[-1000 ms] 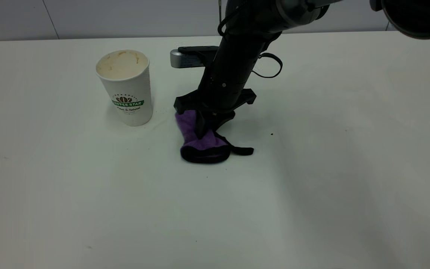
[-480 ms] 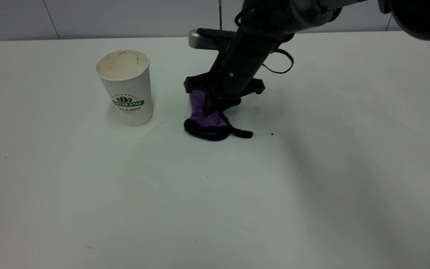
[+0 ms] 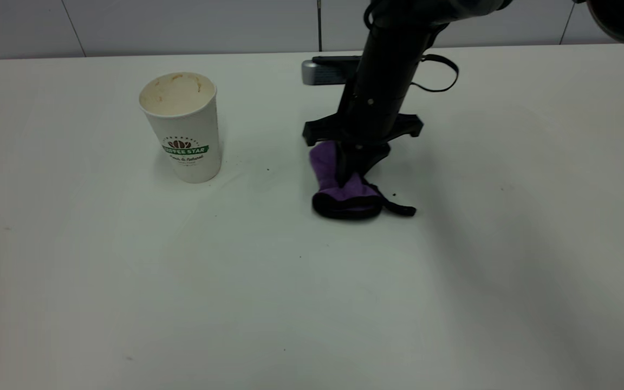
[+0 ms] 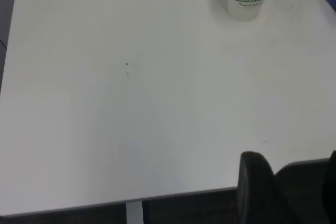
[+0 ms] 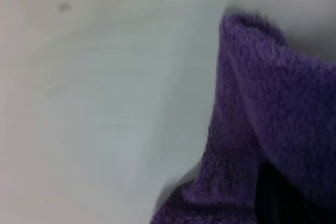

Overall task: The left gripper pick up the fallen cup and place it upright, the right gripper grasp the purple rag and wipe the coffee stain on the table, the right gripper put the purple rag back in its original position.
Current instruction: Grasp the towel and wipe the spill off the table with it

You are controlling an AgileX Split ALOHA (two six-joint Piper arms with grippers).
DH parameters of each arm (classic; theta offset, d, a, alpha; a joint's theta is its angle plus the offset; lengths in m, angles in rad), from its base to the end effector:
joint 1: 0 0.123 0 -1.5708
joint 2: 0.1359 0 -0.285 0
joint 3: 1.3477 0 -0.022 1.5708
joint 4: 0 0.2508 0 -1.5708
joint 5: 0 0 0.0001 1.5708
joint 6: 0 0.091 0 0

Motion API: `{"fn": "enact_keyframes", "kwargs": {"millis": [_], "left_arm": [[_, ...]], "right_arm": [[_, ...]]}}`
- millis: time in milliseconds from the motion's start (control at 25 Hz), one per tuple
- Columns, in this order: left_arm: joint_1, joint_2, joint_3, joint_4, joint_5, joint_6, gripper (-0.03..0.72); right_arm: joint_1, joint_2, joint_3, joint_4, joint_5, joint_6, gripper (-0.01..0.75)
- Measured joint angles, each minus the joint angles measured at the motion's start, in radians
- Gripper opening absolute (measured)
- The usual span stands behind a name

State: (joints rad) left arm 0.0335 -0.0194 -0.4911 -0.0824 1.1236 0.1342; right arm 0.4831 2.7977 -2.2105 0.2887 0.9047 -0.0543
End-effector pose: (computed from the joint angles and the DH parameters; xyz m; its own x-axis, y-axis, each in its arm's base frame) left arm -0.0094 -0.0071 0.2699 -0.4951 0.0815 -0.8650 0.0799 0.9956 0.0481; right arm 0.4562 0.2623 -0.0062 -0.9252 -0.3457 -0.1562 -0.3752 0.8949 0.2417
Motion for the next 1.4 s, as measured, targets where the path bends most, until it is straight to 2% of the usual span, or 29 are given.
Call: {"fn": "enact_keyframes", "kwargs": {"millis": [160, 240, 360, 440, 560, 880, 1160, 1280, 1400], "left_arm": [[0.0, 0.0, 0.0, 0.0, 0.0, -0.001, 0.337], [0.0, 0.0, 0.0, 0.0, 0.0, -0.001, 0.337], [0.0, 0.0, 0.0, 0.0, 0.0, -0.001, 0.337], [0.0, 0.0, 0.0, 0.0, 0.0, -0.001, 0.337], [0.0, 0.0, 0.0, 0.0, 0.0, -0.001, 0.337], [0.0, 0.0, 0.0, 0.0, 0.0, -0.001, 0.337], [0.0, 0.0, 0.0, 0.0, 0.0, -0.001, 0.337], [0.0, 0.0, 0.0, 0.0, 0.0, -0.001, 0.337], [0.0, 0.0, 0.0, 0.0, 0.0, -0.001, 0.337]], "right_arm": [[0.093, 0.009, 0.0, 0.006, -0.146, -0.003, 0.094], [0.113, 0.014, 0.0, 0.012, -0.22, -0.002, 0.094], [0.101, 0.02, -0.001, 0.015, -0.272, 0.026, 0.094], [0.066, 0.02, -0.001, 0.005, -0.271, 0.054, 0.094], [-0.012, 0.02, -0.007, -0.031, -0.227, 0.08, 0.094], [-0.246, 0.019, -0.044, -0.144, -0.02, 0.096, 0.094], [-0.386, 0.011, -0.057, -0.216, 0.097, 0.068, 0.102], [-0.395, 0.008, -0.085, -0.261, 0.161, 0.054, 0.162], [-0.395, -0.019, -0.139, -0.303, 0.273, 0.031, 0.337]]}}
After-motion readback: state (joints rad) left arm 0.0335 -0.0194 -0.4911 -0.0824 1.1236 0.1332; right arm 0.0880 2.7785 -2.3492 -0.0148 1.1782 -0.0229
